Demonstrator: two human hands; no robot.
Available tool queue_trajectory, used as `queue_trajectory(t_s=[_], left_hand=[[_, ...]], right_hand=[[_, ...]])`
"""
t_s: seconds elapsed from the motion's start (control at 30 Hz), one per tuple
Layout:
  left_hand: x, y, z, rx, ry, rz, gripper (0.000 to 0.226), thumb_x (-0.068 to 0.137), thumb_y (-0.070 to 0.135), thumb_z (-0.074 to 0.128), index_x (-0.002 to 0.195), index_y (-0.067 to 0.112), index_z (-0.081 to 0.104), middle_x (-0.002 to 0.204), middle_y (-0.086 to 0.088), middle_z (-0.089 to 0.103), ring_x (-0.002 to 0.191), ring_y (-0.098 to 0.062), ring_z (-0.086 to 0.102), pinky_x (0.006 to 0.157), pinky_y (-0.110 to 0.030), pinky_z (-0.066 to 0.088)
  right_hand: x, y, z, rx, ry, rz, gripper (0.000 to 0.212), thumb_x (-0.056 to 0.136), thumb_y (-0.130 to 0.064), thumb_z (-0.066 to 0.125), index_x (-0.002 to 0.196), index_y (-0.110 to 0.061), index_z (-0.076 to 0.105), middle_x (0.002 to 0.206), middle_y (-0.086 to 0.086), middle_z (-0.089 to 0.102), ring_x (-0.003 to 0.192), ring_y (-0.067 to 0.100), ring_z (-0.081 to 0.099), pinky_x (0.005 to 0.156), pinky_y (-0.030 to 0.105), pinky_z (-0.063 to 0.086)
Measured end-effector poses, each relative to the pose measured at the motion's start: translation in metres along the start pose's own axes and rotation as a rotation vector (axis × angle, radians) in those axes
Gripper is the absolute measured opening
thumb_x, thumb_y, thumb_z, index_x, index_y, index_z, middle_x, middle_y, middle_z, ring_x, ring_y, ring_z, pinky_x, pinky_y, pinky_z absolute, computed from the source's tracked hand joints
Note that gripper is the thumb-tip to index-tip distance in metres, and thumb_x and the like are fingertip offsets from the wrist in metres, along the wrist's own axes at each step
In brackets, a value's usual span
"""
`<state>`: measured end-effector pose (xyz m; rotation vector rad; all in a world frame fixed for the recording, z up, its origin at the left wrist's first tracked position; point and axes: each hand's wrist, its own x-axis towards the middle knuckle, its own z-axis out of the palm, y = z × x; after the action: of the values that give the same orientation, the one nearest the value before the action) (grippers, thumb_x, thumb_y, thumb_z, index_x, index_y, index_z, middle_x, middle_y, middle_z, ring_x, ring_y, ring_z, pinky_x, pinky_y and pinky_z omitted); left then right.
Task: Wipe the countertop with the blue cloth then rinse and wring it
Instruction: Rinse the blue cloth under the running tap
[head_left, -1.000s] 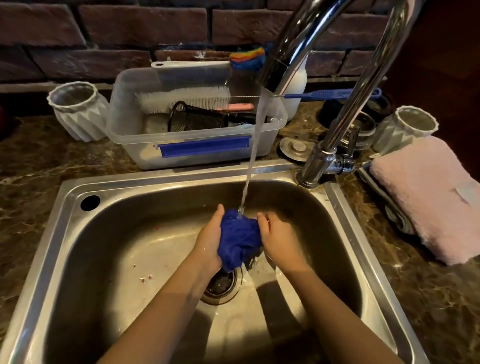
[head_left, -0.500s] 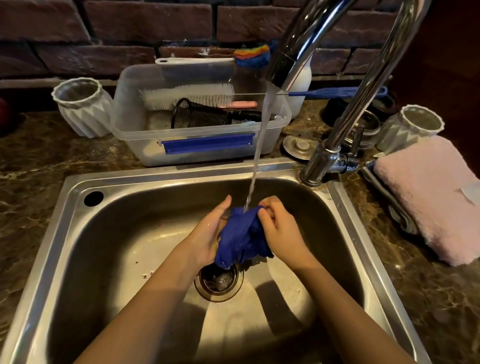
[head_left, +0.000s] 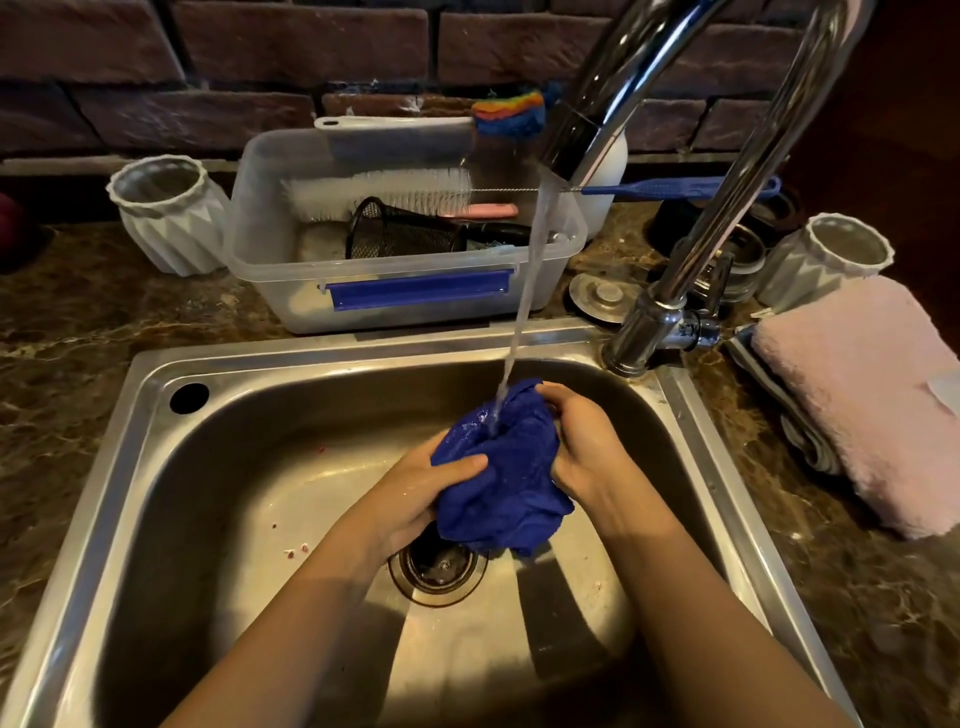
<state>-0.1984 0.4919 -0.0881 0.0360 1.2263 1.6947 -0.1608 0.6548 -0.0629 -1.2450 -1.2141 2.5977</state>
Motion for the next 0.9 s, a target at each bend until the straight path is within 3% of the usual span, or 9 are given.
queue_trajectory(t_s=[0.1, 0.17, 0.23, 0.37, 0.5, 0.63, 0.77, 0.83, 0.9], left_hand=[[-0.002, 0.002, -0.002, -0.225, 0.044, 0.065, 0.041, 0.076, 0.012, 0.067, 0.116, 0.011, 0.06, 0.113, -0.015, 0.067, 0.1, -0.029, 0.067, 0.081, -0.036, 0.057], [-0.002, 0.006, 0.003, -0.369, 0.027, 0.073, 0.027, 0.078, 0.013, 0.061, 0.105, 0.008, 0.064, 0.102, -0.015, 0.07, 0.089, -0.027, 0.069, 0.077, -0.035, 0.057], [-0.002, 0.012, 0.008, -0.461, 0.045, 0.063, 0.028, 0.079, 0.022, 0.057, 0.102, 0.008, 0.064, 0.096, -0.013, 0.069, 0.085, -0.024, 0.067, 0.08, -0.037, 0.053], [0.009, 0.021, 0.014, -0.309, 0.339, 0.007, 0.038, 0.085, 0.033, 0.059, 0.116, 0.012, 0.058, 0.107, -0.015, 0.068, 0.093, -0.028, 0.066, 0.077, -0.04, 0.053], [0.017, 0.02, 0.008, 0.025, 0.58, 0.096, 0.031, 0.094, 0.029, 0.049, 0.124, 0.02, 0.049, 0.116, -0.01, 0.059, 0.095, -0.025, 0.061, 0.076, -0.037, 0.054], [0.008, 0.019, 0.021, -0.053, 0.418, 0.045, 0.022, 0.094, 0.038, 0.045, 0.103, 0.022, 0.056, 0.105, -0.006, 0.06, 0.088, -0.022, 0.059, 0.079, -0.038, 0.049], [0.011, 0.019, 0.03, -0.093, 0.309, -0.088, 0.058, 0.078, 0.065, 0.051, 0.111, 0.019, 0.06, 0.107, -0.012, 0.067, 0.1, -0.029, 0.063, 0.095, -0.045, 0.047], [0.014, 0.019, 0.029, -0.007, 0.333, -0.073, 0.061, 0.073, 0.065, 0.057, 0.113, 0.02, 0.059, 0.108, -0.01, 0.067, 0.099, -0.027, 0.064, 0.088, -0.041, 0.051], [0.017, 0.016, 0.027, 0.132, 0.398, -0.014, 0.043, 0.081, 0.05, 0.061, 0.113, 0.022, 0.056, 0.108, -0.007, 0.064, 0.093, -0.021, 0.063, 0.074, -0.031, 0.051]], right_hand=[[-0.008, 0.004, -0.009, -0.449, -0.053, -0.211, 0.027, 0.096, -0.027, 0.046, 0.122, -0.024, 0.052, 0.127, 0.008, 0.053, 0.107, 0.021, 0.058, 0.09, 0.037, 0.052], [-0.016, 0.017, -0.011, -0.805, -0.206, -0.35, 0.04, 0.093, -0.035, 0.049, 0.132, -0.035, 0.039, 0.136, -0.002, 0.037, 0.116, 0.015, 0.05, 0.091, 0.031, 0.051], [-0.019, 0.034, -0.011, -0.938, -0.344, -0.415, 0.06, 0.089, -0.039, 0.056, 0.14, -0.036, 0.026, 0.138, -0.007, 0.03, 0.121, 0.01, 0.044, 0.095, 0.027, 0.049], [-0.02, 0.044, -0.011, -0.864, -0.255, -0.481, 0.057, 0.085, -0.037, 0.063, 0.135, -0.038, 0.034, 0.134, -0.005, 0.044, 0.117, 0.011, 0.051, 0.095, 0.036, 0.051], [-0.026, 0.032, -0.011, -0.736, -0.175, -0.491, 0.036, 0.087, -0.026, 0.061, 0.12, -0.031, 0.047, 0.117, -0.005, 0.058, 0.099, 0.01, 0.061, 0.082, 0.027, 0.055], [-0.031, 0.025, -0.003, -0.79, -0.236, -0.554, 0.026, 0.09, -0.03, 0.057, 0.114, -0.029, 0.048, 0.109, -0.004, 0.059, 0.095, 0.01, 0.062, 0.081, 0.025, 0.054], [-0.024, 0.023, 0.003, -1.011, -0.131, -0.553, 0.031, 0.088, -0.039, 0.056, 0.115, -0.034, 0.04, 0.114, -0.003, 0.044, 0.095, 0.007, 0.053, 0.083, 0.023, 0.051], [-0.024, 0.023, 0.0, -1.026, -0.111, -0.507, 0.039, 0.086, -0.039, 0.06, 0.117, -0.032, 0.038, 0.115, -0.001, 0.041, 0.095, 0.006, 0.051, 0.079, 0.019, 0.05], [-0.024, 0.025, -0.004, -1.0, -0.096, -0.471, 0.046, 0.081, -0.036, 0.067, 0.117, -0.031, 0.038, 0.116, -0.001, 0.04, 0.095, 0.005, 0.05, 0.076, 0.015, 0.048]])
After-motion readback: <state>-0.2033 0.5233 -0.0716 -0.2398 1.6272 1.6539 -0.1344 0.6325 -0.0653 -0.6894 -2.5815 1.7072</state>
